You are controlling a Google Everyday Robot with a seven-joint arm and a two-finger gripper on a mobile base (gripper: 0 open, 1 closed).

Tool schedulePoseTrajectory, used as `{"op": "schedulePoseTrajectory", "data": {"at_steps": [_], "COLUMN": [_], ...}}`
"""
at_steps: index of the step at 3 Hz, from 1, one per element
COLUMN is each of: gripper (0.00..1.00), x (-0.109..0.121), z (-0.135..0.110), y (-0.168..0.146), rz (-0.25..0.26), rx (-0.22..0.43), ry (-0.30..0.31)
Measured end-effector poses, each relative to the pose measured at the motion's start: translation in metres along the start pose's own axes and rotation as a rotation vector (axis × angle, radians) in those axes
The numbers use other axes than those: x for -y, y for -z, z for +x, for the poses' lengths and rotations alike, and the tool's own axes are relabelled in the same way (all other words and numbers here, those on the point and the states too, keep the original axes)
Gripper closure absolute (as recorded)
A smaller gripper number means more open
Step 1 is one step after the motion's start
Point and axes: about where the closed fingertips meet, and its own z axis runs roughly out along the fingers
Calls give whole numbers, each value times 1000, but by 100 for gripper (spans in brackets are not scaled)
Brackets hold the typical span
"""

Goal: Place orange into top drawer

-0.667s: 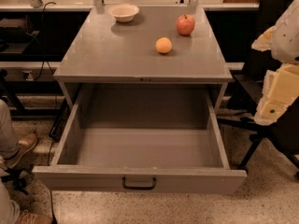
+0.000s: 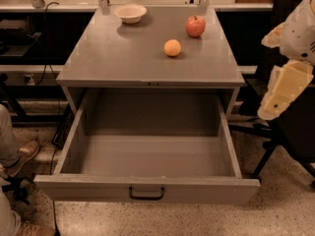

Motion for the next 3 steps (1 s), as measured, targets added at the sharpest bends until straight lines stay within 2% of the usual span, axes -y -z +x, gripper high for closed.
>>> {"op": "schedulePoseTrajectory", "data": {"at_steps": [1,2,3], "gripper": [0,0,0], "x": [58,102,110], "z": [-17,-36,-40], "y": [-40,-67,-64], "rz": [53,117,153], "rx": [188,319,334], "ry": [-110,-221,-221]}}
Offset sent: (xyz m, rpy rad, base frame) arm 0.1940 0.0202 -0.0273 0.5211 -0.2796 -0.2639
